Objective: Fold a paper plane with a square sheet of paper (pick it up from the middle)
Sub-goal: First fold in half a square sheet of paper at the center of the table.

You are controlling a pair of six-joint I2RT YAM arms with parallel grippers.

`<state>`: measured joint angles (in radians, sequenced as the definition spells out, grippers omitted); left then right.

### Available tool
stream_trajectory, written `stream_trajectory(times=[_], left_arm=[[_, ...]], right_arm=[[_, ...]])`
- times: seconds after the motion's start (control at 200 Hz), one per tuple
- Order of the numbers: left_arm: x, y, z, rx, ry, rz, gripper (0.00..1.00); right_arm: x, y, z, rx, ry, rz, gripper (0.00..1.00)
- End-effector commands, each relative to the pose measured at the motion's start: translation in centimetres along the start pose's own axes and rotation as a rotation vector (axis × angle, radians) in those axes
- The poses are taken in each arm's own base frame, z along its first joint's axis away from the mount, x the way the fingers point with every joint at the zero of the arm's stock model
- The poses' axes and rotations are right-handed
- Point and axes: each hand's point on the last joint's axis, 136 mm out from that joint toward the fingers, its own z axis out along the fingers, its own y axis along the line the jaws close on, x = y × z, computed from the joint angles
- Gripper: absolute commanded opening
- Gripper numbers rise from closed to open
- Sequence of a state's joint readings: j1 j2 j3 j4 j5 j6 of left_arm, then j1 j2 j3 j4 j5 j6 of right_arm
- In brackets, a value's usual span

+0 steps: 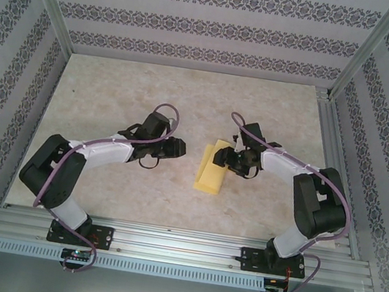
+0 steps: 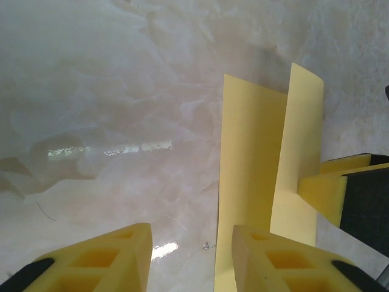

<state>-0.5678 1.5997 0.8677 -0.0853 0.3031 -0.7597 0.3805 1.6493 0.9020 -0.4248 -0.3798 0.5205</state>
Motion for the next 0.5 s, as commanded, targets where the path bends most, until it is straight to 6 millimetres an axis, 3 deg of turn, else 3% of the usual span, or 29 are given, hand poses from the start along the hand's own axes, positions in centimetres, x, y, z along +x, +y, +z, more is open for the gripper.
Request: stream_trajectory(times=[0.0, 0.17, 0.495], left_arm=[[-1.3, -2.9, 0.4, 0.073, -0.034, 0.012, 0.37], [-0.9, -3.5, 1.3, 0.099, 0.002, 0.014, 0.3], [1.2, -4.6, 3.7, 0.143, 0.084, 0.005, 0.35]], right_arm=[[-0.3, 0.8, 0.8, -0.019, -0.012, 0.012, 0.61], [0.2, 0.8, 1.3, 0.002, 0.009, -0.002, 0.62], [0.0, 1.0, 1.2, -0.012, 0.007, 0.004, 0.63]])
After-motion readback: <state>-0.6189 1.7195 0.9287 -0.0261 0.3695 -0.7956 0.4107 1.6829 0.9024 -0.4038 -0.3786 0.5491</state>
